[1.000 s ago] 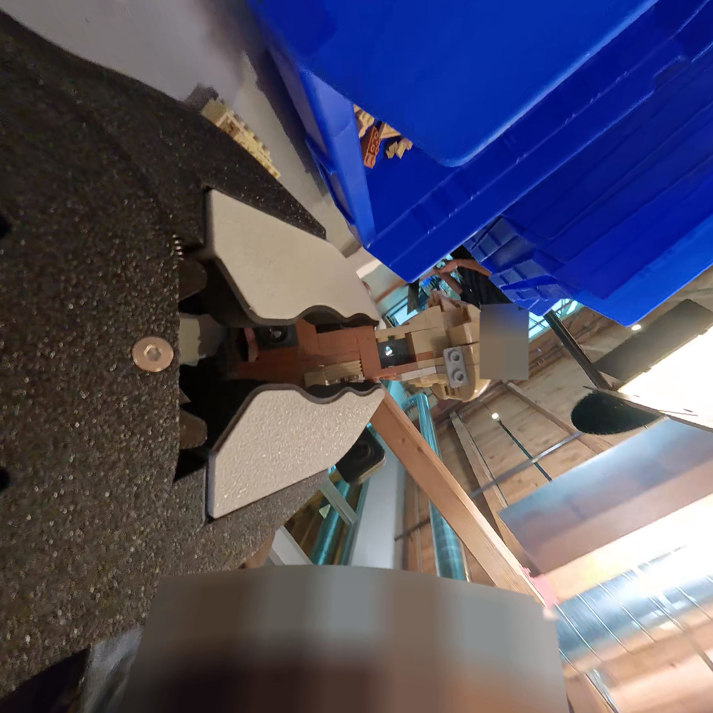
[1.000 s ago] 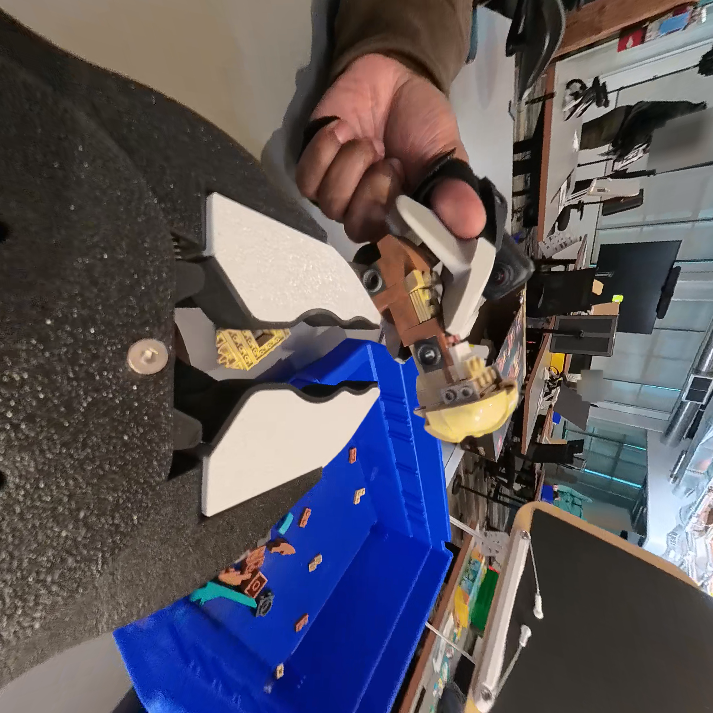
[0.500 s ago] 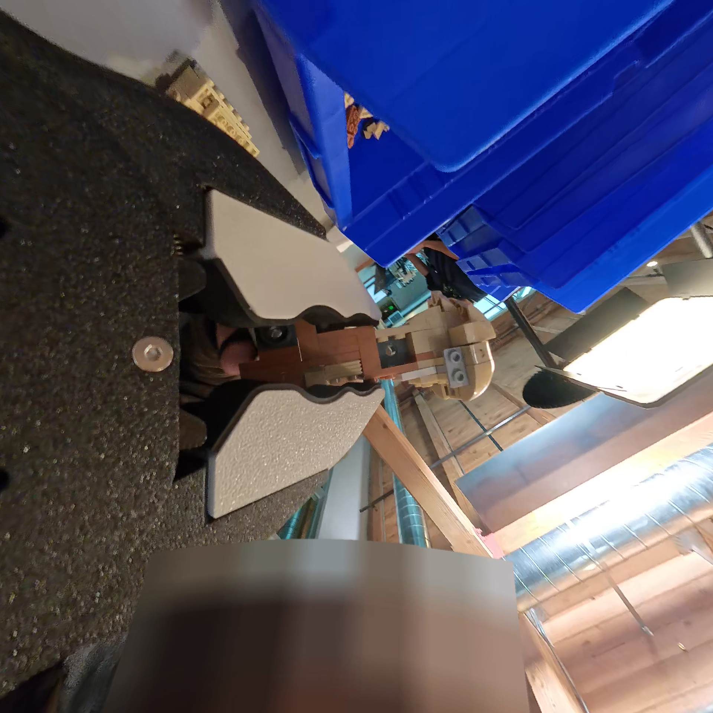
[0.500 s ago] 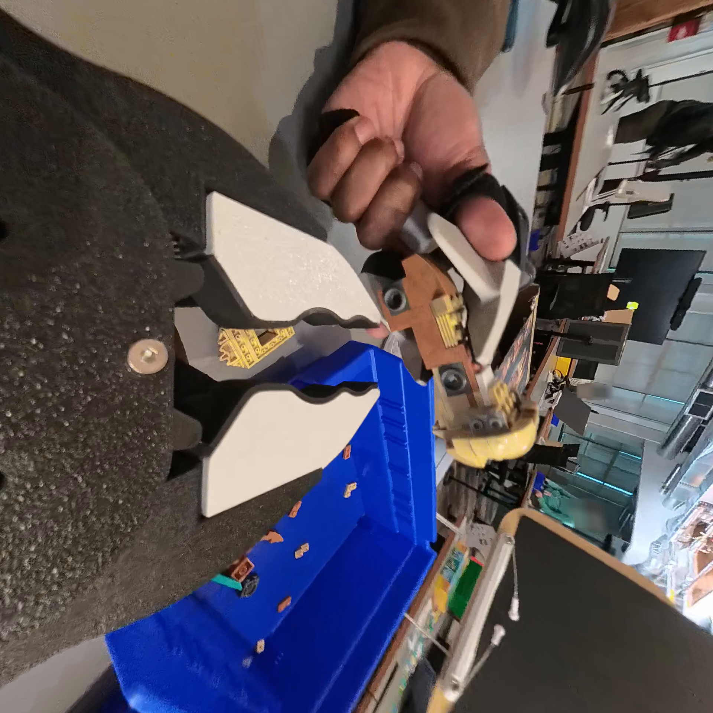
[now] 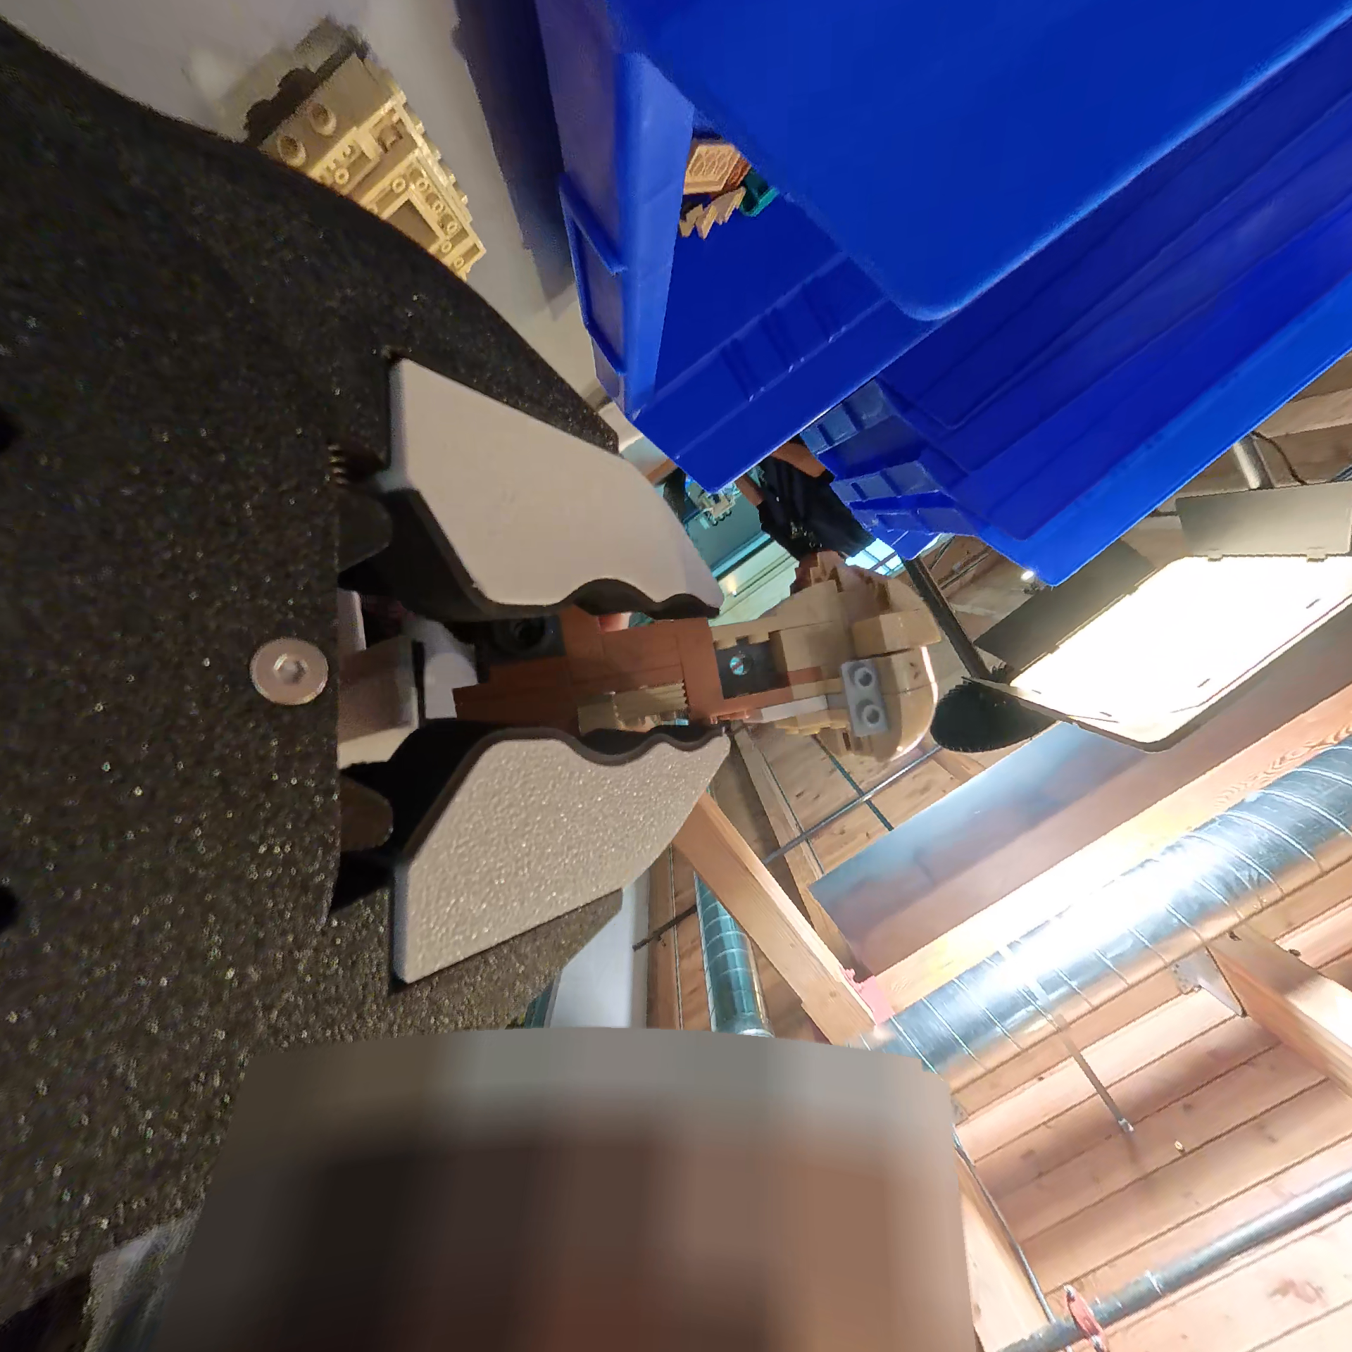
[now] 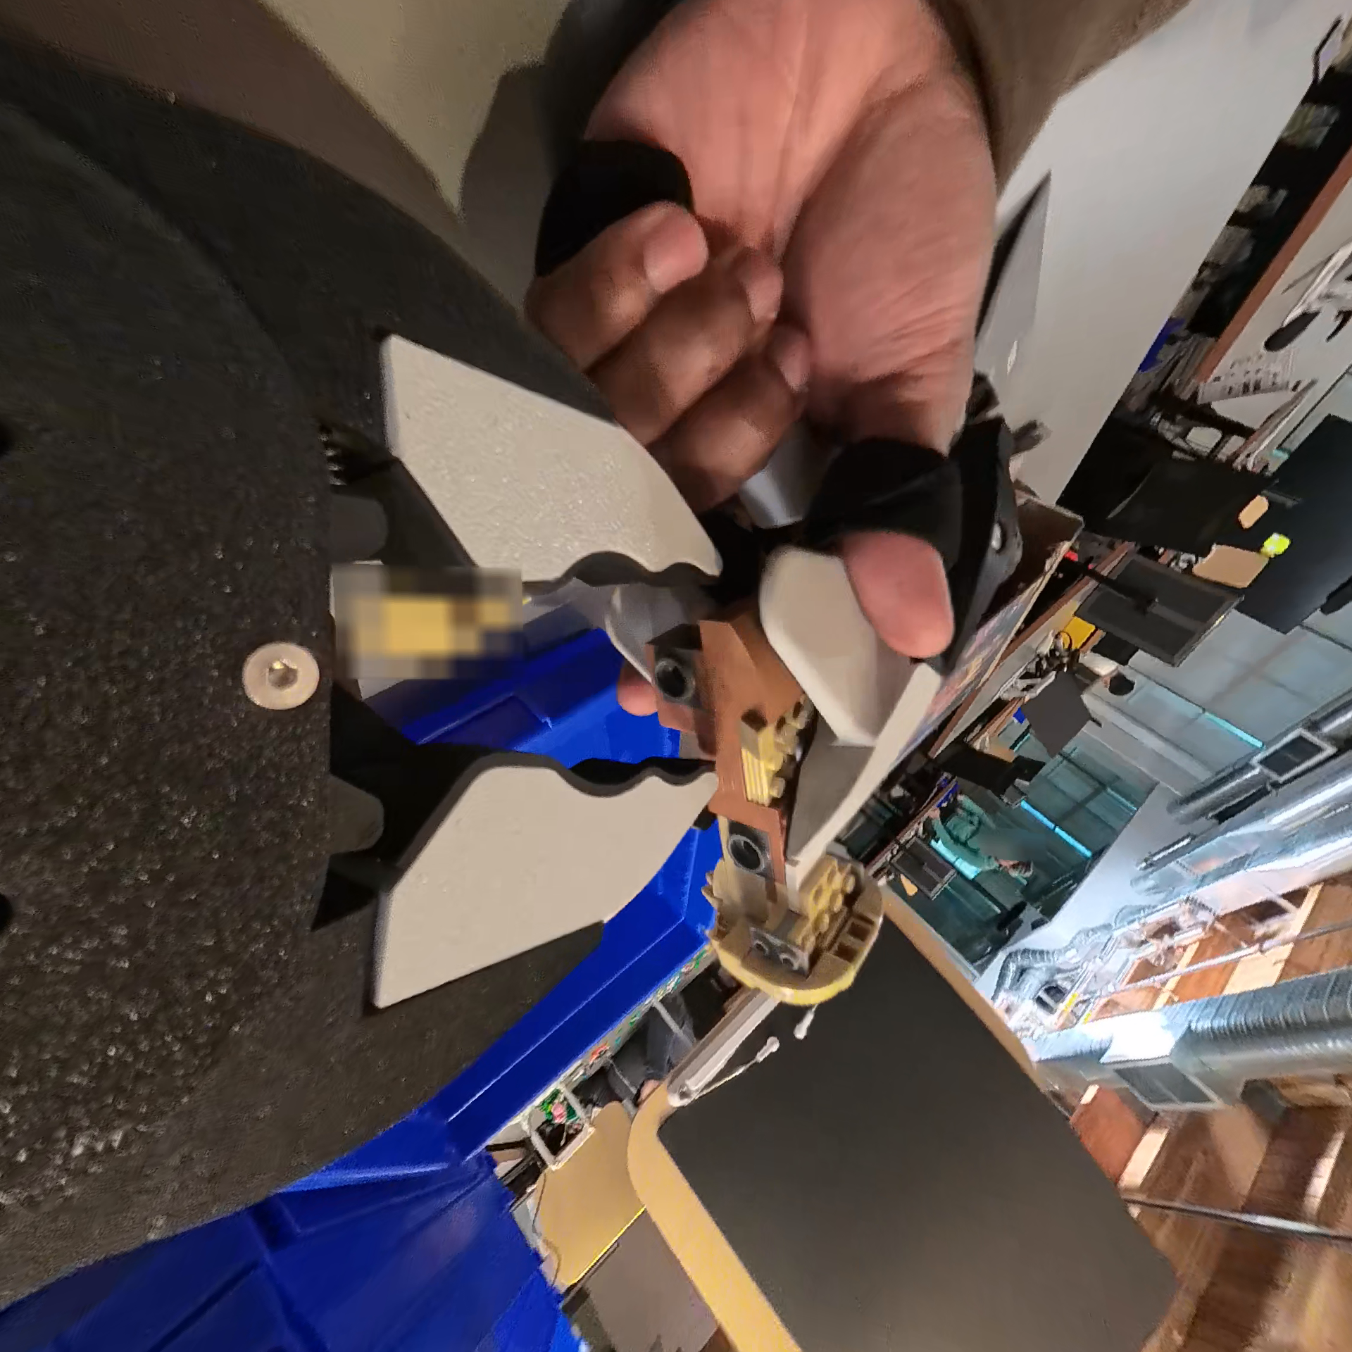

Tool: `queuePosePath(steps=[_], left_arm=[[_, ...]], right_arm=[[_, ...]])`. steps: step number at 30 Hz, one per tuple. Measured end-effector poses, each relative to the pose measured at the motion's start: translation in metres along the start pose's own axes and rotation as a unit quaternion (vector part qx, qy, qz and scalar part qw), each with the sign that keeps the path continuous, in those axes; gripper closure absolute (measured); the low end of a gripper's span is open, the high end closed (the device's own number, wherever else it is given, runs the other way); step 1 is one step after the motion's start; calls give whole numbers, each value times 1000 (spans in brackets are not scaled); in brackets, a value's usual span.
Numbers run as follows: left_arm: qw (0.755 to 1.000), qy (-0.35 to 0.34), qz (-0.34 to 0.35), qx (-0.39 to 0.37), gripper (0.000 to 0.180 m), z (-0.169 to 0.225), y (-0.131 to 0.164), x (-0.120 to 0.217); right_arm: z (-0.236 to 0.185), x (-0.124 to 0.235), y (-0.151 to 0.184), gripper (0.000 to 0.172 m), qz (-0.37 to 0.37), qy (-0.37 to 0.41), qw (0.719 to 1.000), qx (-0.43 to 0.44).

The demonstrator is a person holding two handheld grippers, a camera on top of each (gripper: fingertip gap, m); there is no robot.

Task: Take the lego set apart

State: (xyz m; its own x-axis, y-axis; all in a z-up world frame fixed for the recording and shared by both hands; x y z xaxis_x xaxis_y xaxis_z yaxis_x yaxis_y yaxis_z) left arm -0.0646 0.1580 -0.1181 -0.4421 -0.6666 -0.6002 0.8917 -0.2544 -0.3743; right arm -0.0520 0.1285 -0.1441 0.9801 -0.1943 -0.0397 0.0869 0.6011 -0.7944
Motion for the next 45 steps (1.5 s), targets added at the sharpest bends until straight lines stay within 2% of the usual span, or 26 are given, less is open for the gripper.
queuePosePath(steps=[3,10,14,19,25,30,37,45], left_arm=[[1000,0,-2,-11,153,1,2,-1],[1000,8,22,-7,153,2,-11,5],[1000,12,12,-19,154,4,-10,5],[999,34,2,-31,154,9,-9,6],[995,95,2,9,154,23,-6,3],[993,111,-7,43,154,24,1,1],[991,114,-6,73,153,22,4,0],[995,68,-58,43,153,17,2,2]], right_arm=[[6,-1,-2,125,-2,22,1000,-7],[20,5,-7,143,23,32,998,-51],[23,5,-3,142,21,25,998,-61],[20,7,-4,142,27,33,999,-19],[17,9,-6,142,37,45,998,28],[19,11,-9,142,52,72,993,80],[22,13,-10,151,65,92,986,126],[40,21,-16,153,95,64,991,67]])
Point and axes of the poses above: each gripper's, where its closed fingertips meet, x back along the fingers, y out of its underside, z = x × y across the jaws, the point moved 1 cm from there along x, back along the fingers, and after that the axes turned 8 degrees about y, right-handed, at the moved point
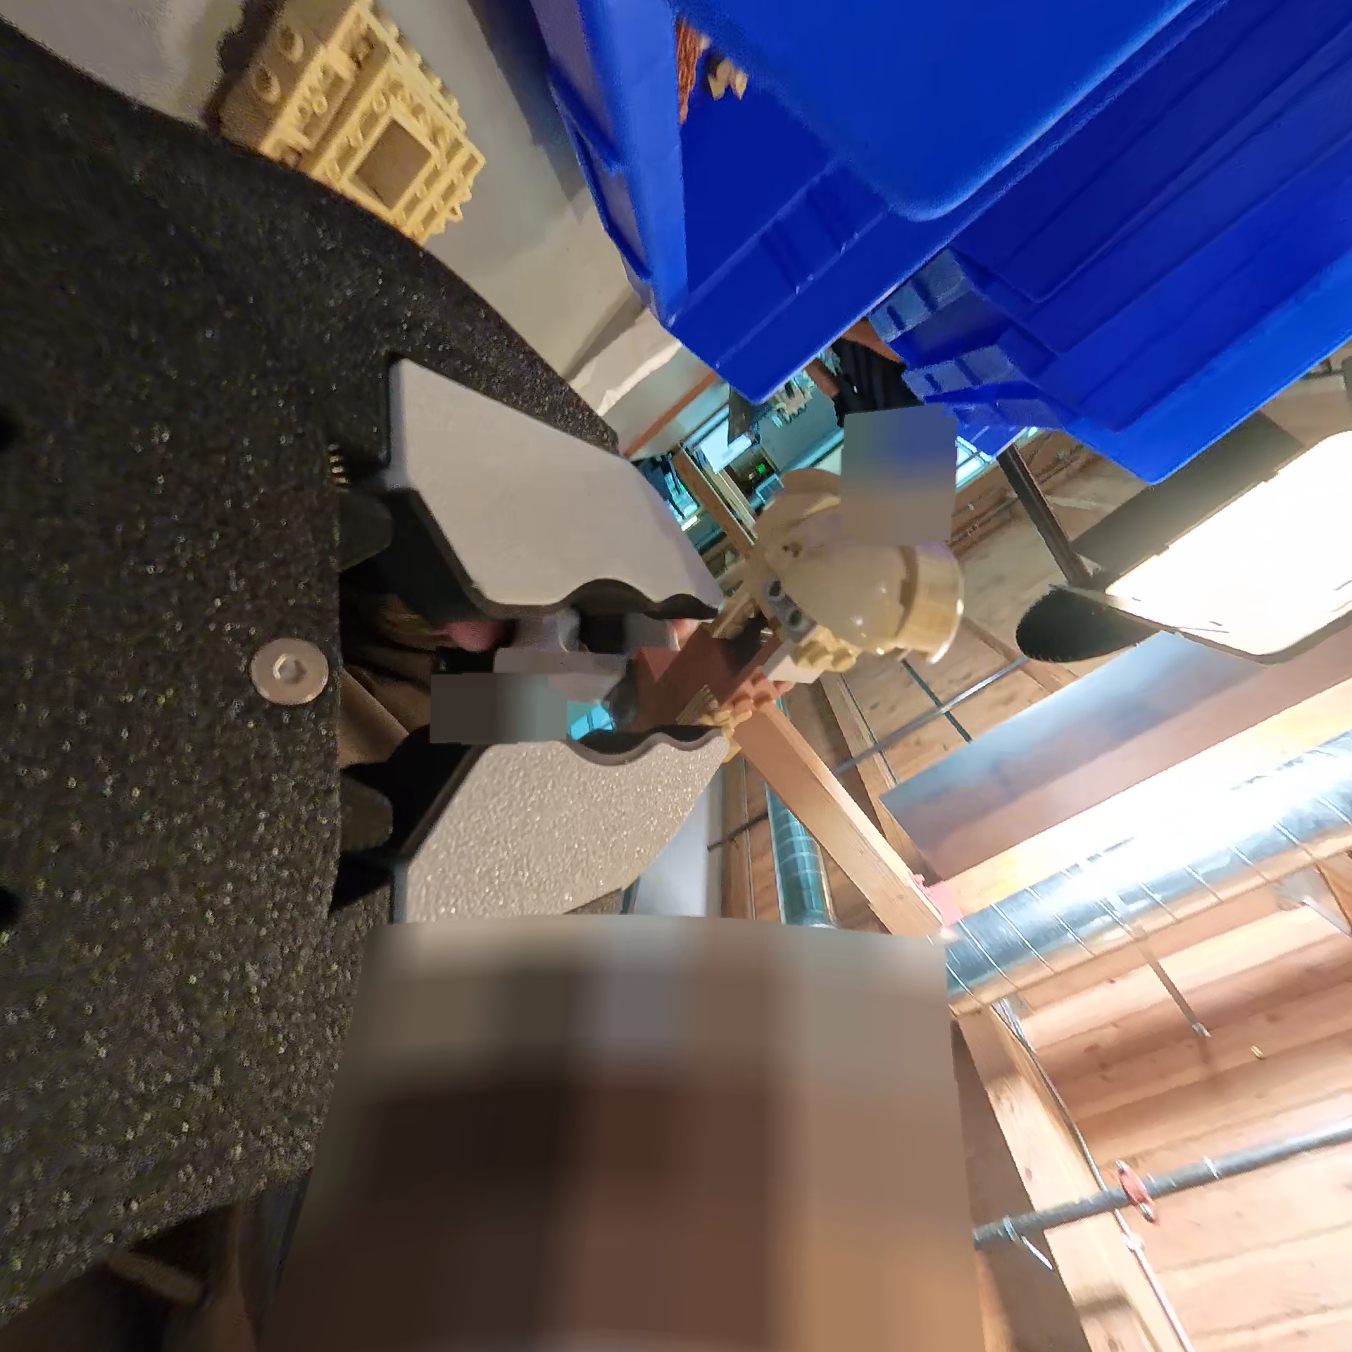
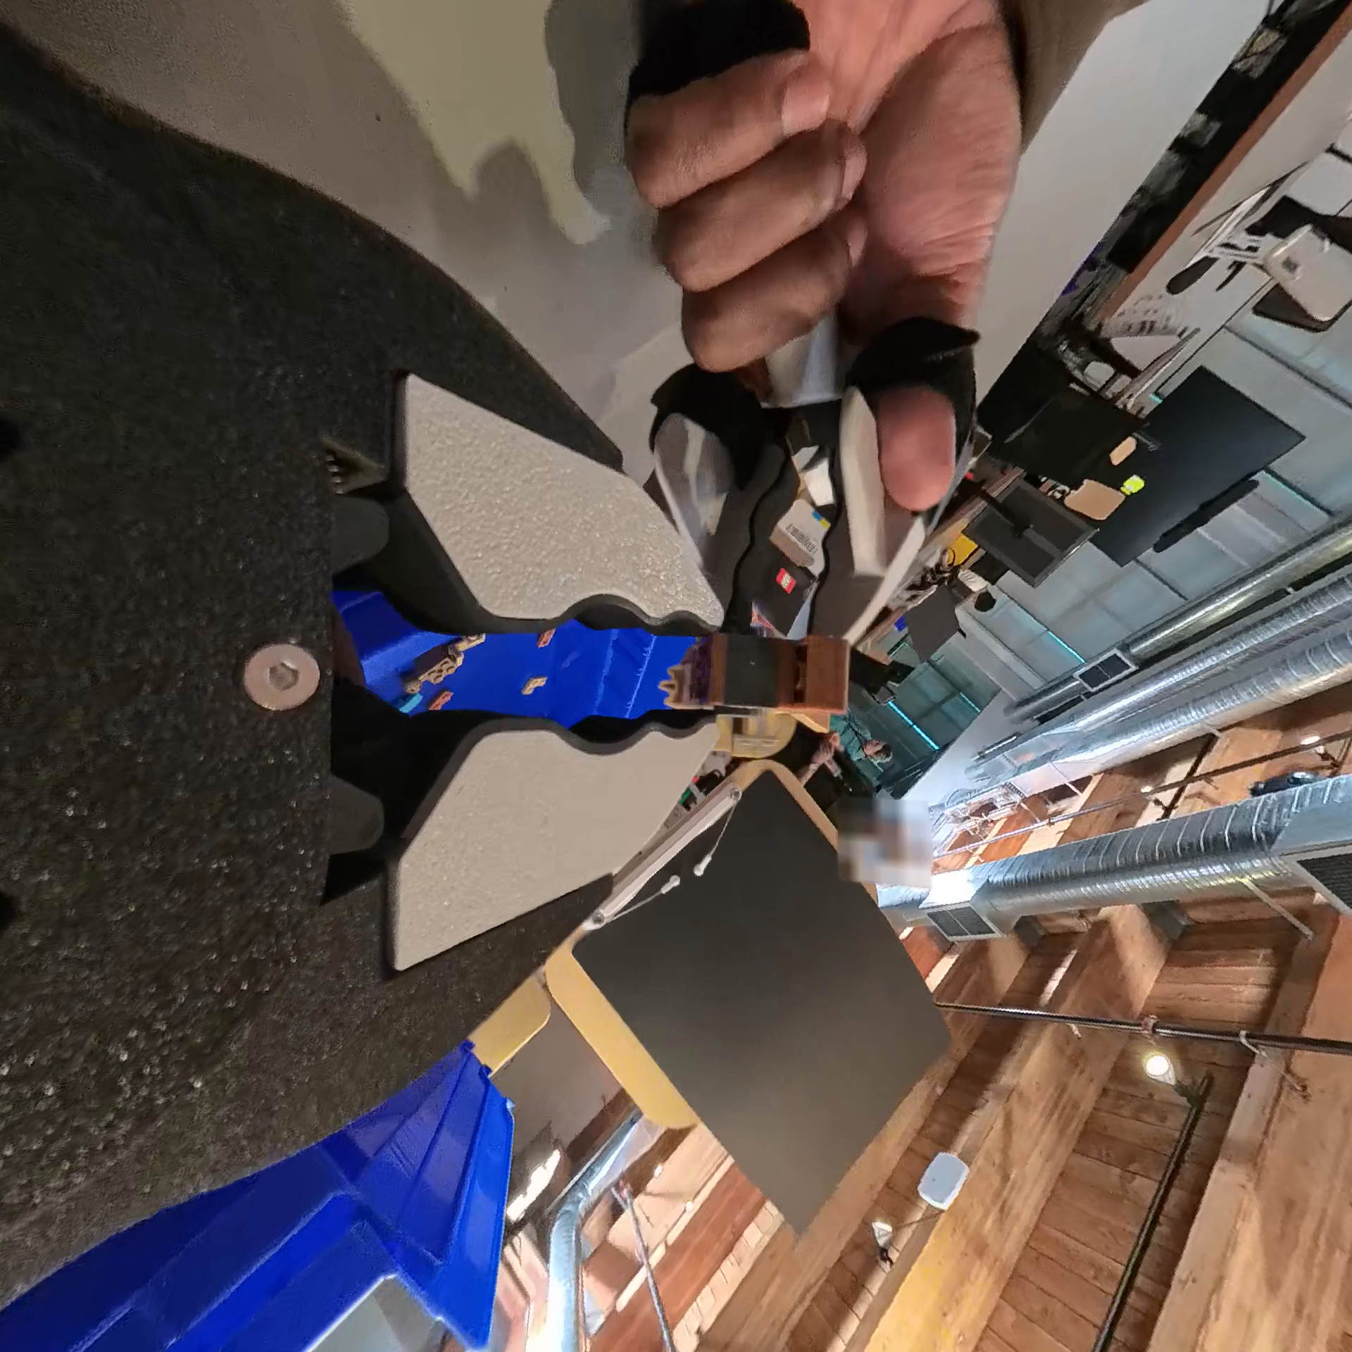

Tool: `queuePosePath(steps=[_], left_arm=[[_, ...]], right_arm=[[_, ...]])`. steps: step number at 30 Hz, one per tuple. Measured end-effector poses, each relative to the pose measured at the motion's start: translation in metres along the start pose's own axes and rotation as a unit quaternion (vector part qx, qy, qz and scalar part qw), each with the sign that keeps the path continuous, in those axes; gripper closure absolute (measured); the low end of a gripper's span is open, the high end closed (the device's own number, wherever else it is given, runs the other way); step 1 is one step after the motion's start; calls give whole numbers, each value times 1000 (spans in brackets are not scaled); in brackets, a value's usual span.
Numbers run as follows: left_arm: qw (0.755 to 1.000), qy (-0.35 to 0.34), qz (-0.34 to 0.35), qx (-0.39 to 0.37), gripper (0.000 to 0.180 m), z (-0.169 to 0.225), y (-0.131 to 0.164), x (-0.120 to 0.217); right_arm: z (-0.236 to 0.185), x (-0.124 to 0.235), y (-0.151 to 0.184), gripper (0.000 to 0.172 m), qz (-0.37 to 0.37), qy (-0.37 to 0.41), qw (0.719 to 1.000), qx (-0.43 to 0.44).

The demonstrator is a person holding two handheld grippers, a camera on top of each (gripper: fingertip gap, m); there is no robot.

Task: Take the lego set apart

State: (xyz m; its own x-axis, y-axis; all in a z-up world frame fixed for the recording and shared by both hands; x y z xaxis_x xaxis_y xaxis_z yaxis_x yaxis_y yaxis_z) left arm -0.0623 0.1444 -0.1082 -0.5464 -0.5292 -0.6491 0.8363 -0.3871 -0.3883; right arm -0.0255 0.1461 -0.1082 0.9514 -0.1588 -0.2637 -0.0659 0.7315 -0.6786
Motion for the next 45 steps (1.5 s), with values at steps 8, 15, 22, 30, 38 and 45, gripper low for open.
queuePosePath(steps=[8,15,22,30,38,45], left_arm=[[985,-107,-128,-54,154,-11,0,13],[881,-170,-326,-297,153,3,-1,25],[688,-128,-445,-560,144,6,24,26],[734,-107,-454,-493,143,-9,36,36],[786,-104,-433,-428,154,-17,40,36],[848,-143,-401,-316,154,-26,35,38]], right_arm=[[1,-1,11,156,-30,-58,994,-87],[-7,-1,16,156,-53,-119,978,-162],[-21,4,8,156,-56,-207,945,-249],[-38,10,5,156,-59,-257,926,-272],[-38,9,13,156,-71,-266,905,-325],[-37,7,24,150,-110,-282,878,-370]])
Point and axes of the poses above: each gripper's, where its closed fingertips meet, x back along the fingers, y out of its underside, z = x × y across the jaws, the point moved 1 cm from there along x, back along the fingers, and after that the axes turned 8 degrees about y, right-handed, at the moved point
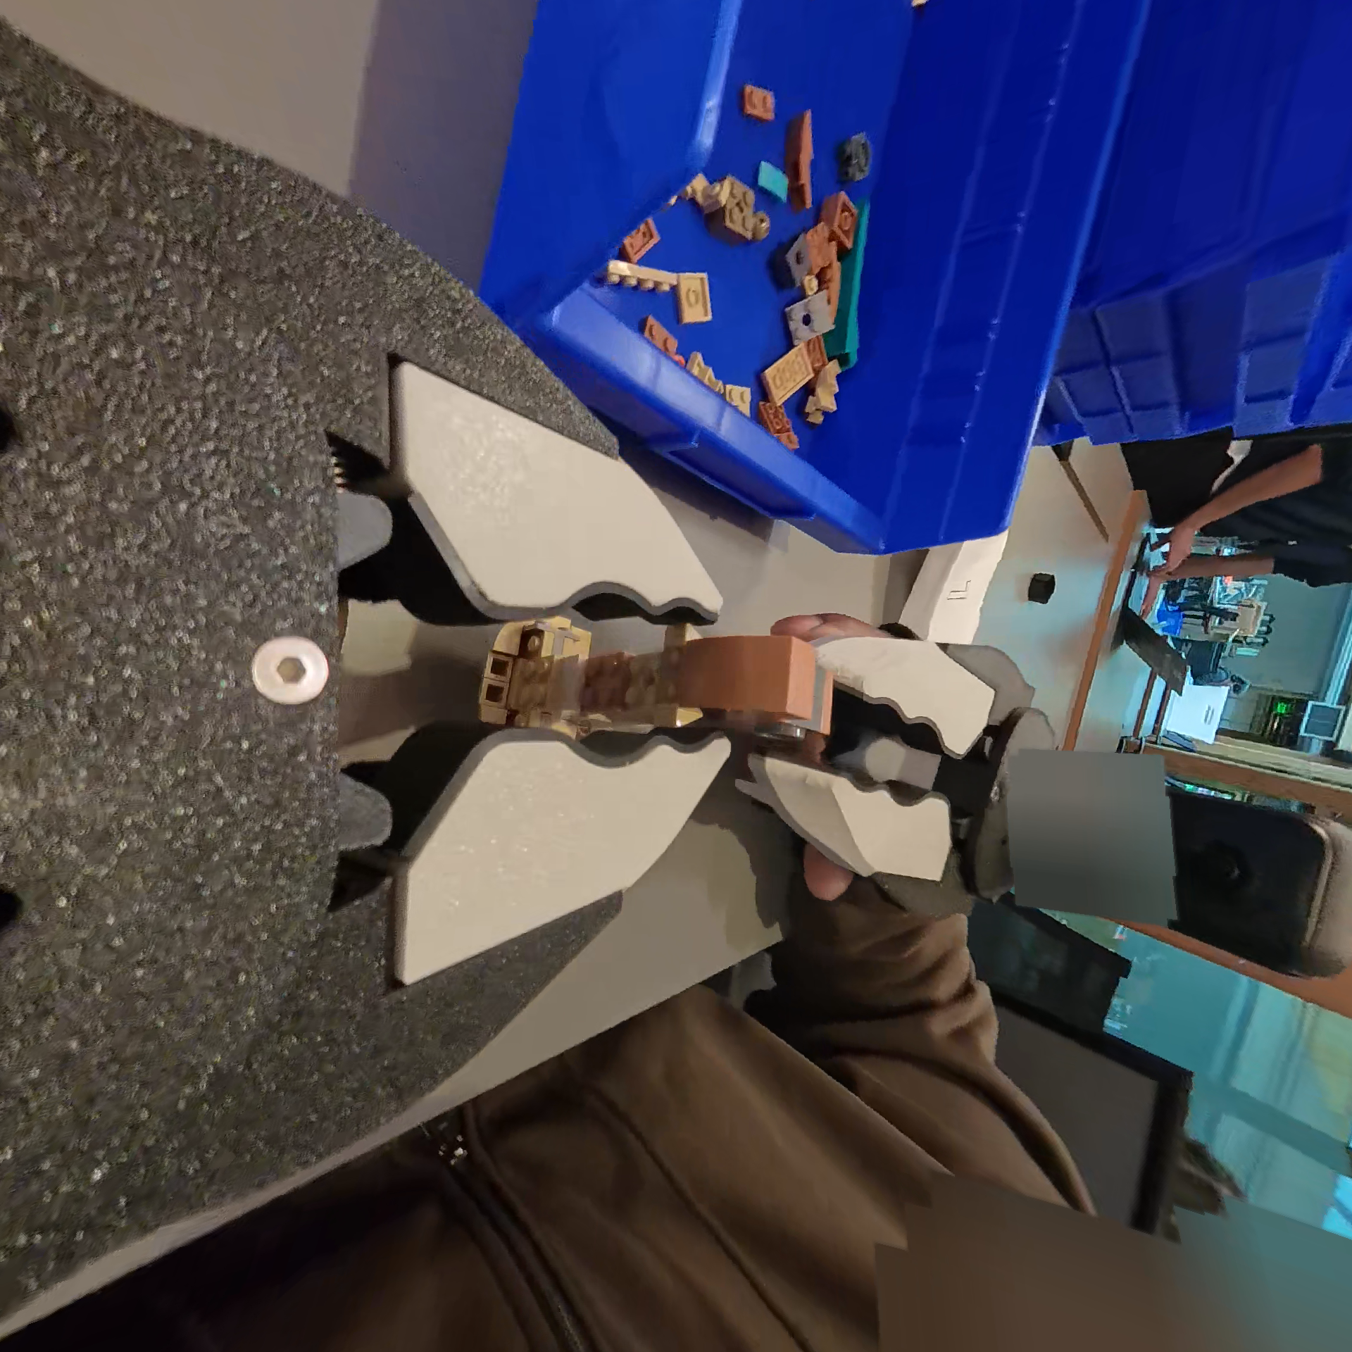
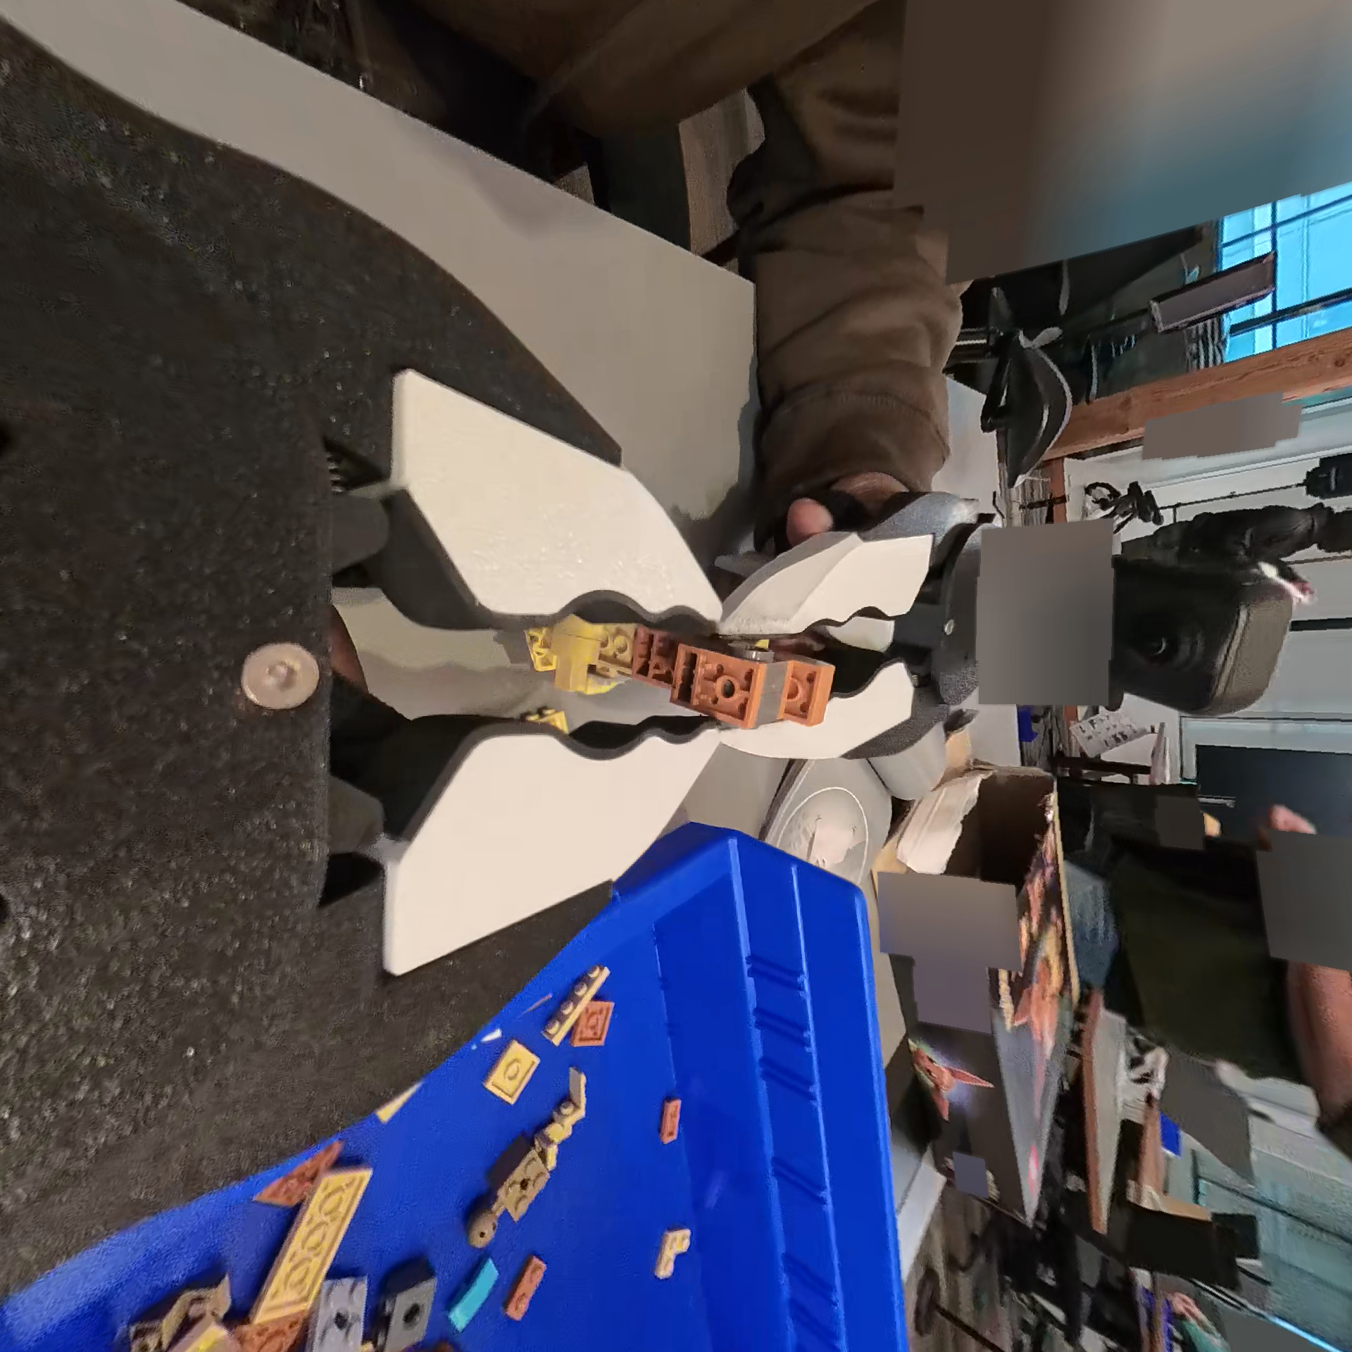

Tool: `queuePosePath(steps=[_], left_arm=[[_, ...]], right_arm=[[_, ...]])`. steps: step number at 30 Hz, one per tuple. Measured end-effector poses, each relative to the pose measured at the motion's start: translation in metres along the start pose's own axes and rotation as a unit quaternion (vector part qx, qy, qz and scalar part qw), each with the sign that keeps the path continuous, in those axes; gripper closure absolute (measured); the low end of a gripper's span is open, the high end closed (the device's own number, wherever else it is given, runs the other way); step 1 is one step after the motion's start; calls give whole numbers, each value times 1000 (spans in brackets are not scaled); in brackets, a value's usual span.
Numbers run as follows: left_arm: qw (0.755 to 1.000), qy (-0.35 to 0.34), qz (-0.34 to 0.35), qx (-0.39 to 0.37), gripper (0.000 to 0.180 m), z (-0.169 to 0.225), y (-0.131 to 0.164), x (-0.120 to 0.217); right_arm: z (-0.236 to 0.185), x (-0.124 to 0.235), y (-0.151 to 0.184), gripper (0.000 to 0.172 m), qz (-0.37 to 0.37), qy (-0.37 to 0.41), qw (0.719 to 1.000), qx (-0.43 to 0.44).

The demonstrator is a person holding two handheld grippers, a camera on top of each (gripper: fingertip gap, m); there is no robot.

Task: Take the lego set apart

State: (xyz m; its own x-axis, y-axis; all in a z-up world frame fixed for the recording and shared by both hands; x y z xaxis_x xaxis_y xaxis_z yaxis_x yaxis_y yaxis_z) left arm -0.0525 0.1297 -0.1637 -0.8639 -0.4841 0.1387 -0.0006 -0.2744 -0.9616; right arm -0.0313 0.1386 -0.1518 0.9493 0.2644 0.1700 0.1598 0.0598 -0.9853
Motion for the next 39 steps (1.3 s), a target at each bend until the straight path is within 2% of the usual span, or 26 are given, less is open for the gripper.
queuePosePath(steps=[9,19,25,29,34,39], left_arm=[[996,9,21,83,154,-6,4,-2],[996,22,19,81,154,-3,5,-5],[995,26,62,73,155,-3,-6,2],[997,24,46,58,159,-3,-3,3],[998,31,32,54,152,0,2,-2],[996,45,37,61,162,3,1,-1]], right_arm=[[4,-5,12,151,-39,-8,998,-58],[1,-8,15,155,-42,-39,989,-134],[0,-7,16,155,-44,-45,989,-135],[-1,-7,15,155,-39,-51,987,-145],[-1,-5,11,155,-27,-59,985,-159],[-2,-5,9,155,-23,-69,982,-176]])
Point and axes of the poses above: each gripper's, where its closed fingertips meet, x back along the fingers, y out of its underside, z = x × y across the jaws, the point moved 1 cm from there along x, back along the fingers, and after that the axes turned 8 degrees about y, right-handed, at the moved point
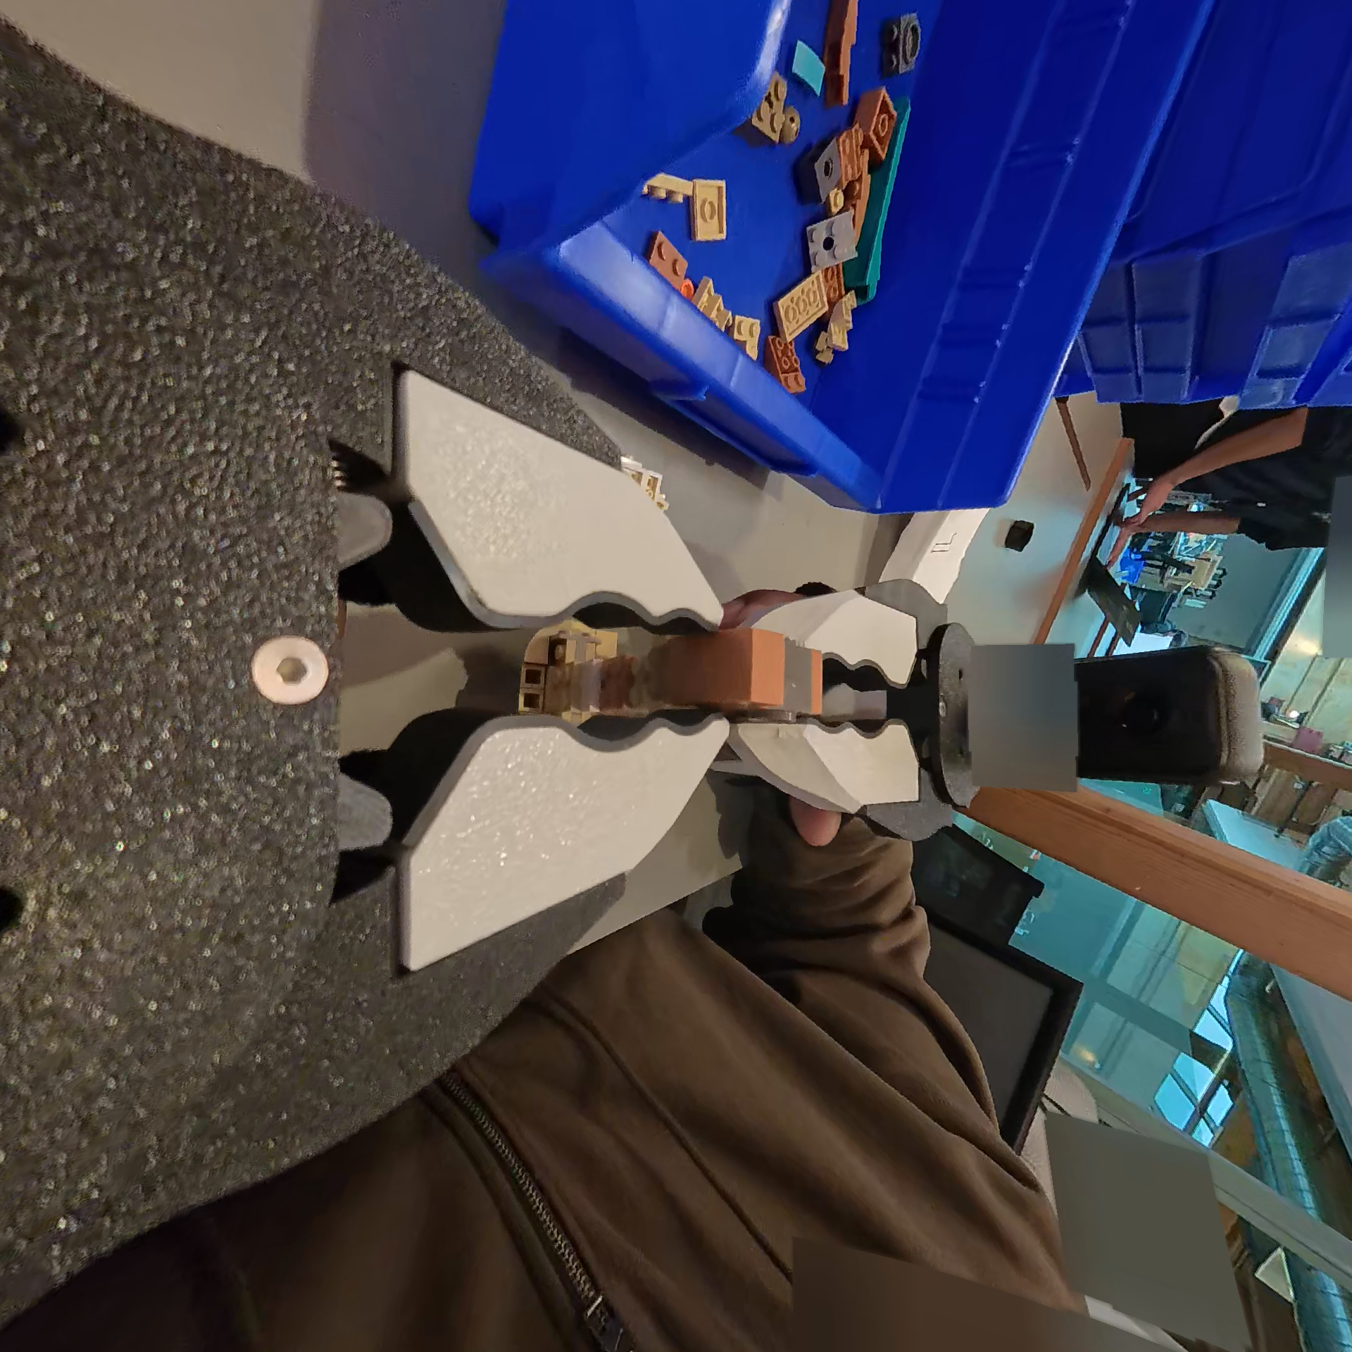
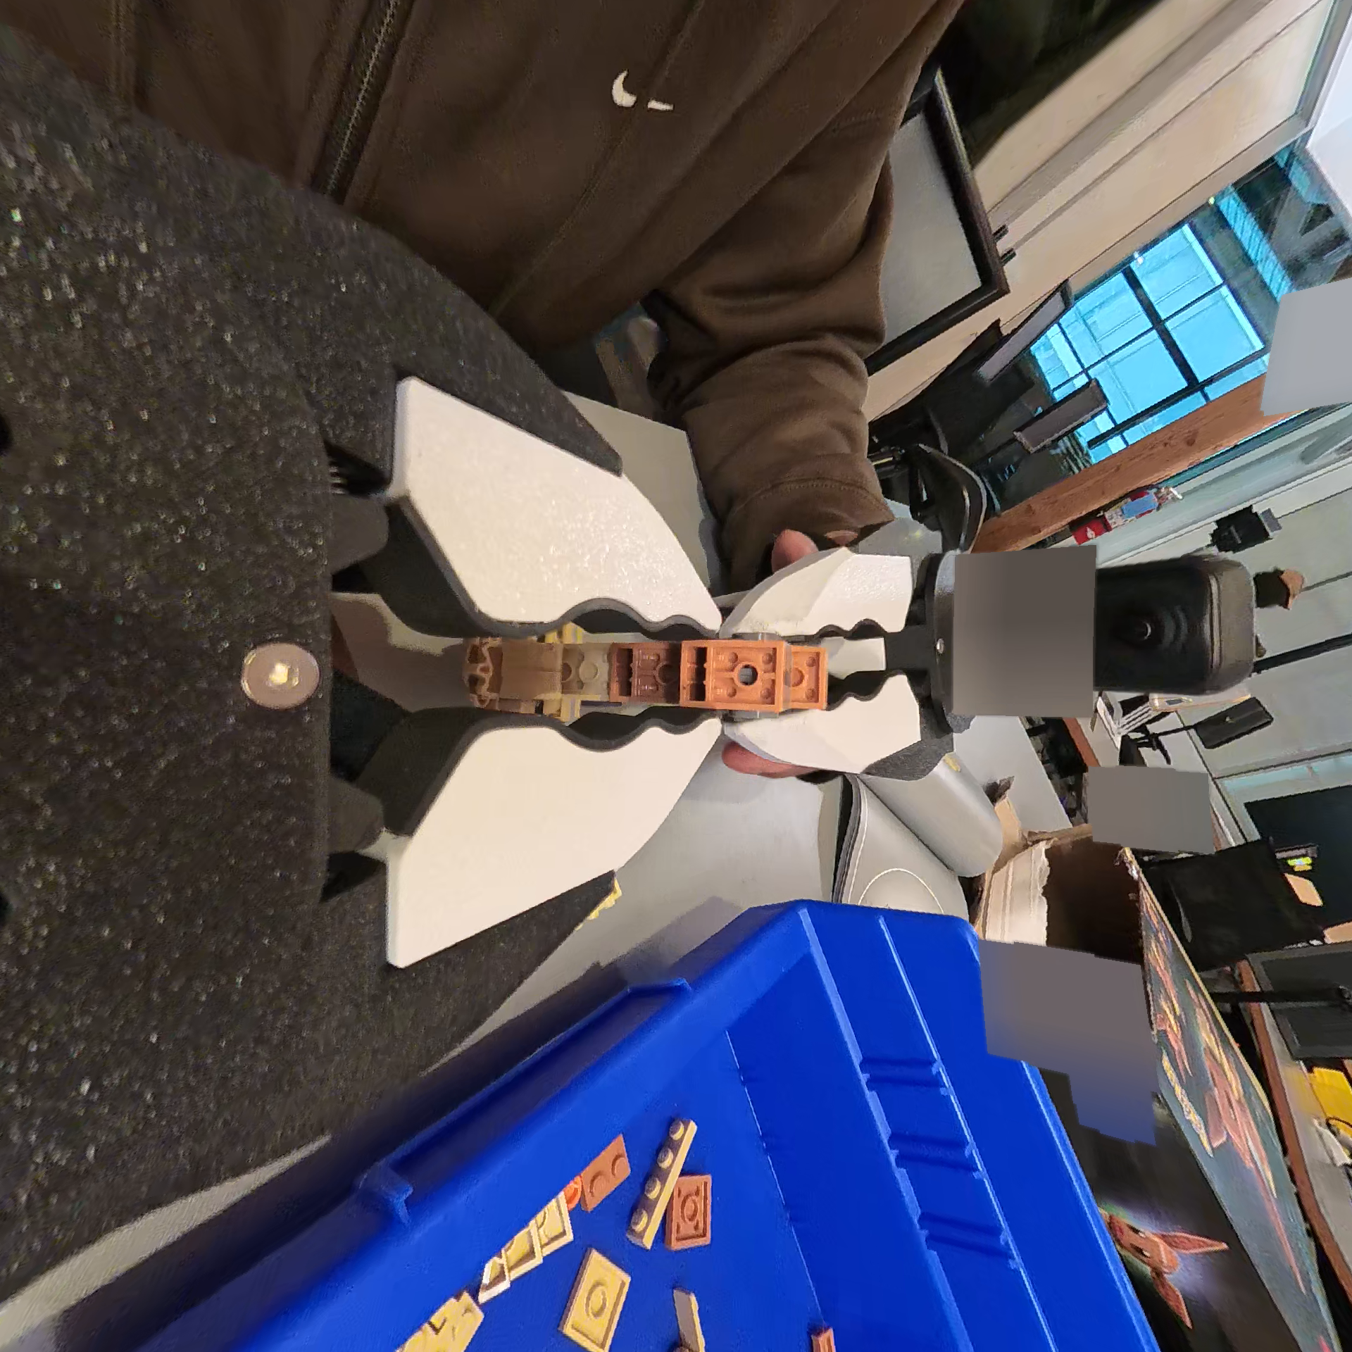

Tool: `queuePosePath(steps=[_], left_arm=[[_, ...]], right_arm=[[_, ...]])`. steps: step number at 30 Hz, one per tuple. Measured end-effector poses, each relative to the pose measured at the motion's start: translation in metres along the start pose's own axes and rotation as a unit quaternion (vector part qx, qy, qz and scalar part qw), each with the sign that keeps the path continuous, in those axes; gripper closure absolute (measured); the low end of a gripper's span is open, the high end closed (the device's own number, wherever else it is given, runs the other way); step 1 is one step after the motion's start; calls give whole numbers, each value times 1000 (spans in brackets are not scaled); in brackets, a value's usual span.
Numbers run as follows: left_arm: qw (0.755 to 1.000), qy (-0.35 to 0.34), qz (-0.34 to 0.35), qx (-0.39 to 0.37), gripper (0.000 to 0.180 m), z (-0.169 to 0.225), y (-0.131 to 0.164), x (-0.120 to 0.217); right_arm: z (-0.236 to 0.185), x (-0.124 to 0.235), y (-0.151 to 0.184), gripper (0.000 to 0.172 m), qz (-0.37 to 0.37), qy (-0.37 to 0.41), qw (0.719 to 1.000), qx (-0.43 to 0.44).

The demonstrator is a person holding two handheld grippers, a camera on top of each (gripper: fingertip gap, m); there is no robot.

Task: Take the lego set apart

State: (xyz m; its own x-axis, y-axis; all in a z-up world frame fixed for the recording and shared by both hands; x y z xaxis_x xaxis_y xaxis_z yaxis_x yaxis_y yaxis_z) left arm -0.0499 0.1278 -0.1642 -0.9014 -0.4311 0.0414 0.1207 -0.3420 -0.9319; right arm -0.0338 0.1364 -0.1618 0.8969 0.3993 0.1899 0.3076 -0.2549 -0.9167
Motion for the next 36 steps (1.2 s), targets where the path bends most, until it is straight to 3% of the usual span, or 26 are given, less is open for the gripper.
queuePosePath(steps=[6,16,36], left_arm=[[998,30,26,44,164,3,-5,0],[997,21,25,63,164,0,-4,2],[987,36,132,89,164,-3,-30,21]], right_arm=[[-2,2,-4,155,11,-17,999,-25],[2,5,-6,155,13,-16,1000,-22],[12,11,-9,154,9,13,1000,3]])
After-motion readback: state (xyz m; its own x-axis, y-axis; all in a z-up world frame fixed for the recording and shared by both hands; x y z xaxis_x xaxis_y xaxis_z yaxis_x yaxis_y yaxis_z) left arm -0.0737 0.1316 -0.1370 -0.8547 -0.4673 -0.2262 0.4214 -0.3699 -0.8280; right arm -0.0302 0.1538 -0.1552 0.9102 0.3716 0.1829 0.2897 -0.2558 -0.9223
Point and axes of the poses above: each gripper's, where its closed fingertips meet, x back along the fingers, y out of its underside, z = x × y across the jaws, the point moved 1 cm from there along x, back along the fingers, and after that the axes turned 8 degrees about y, right-handed, at the moved point
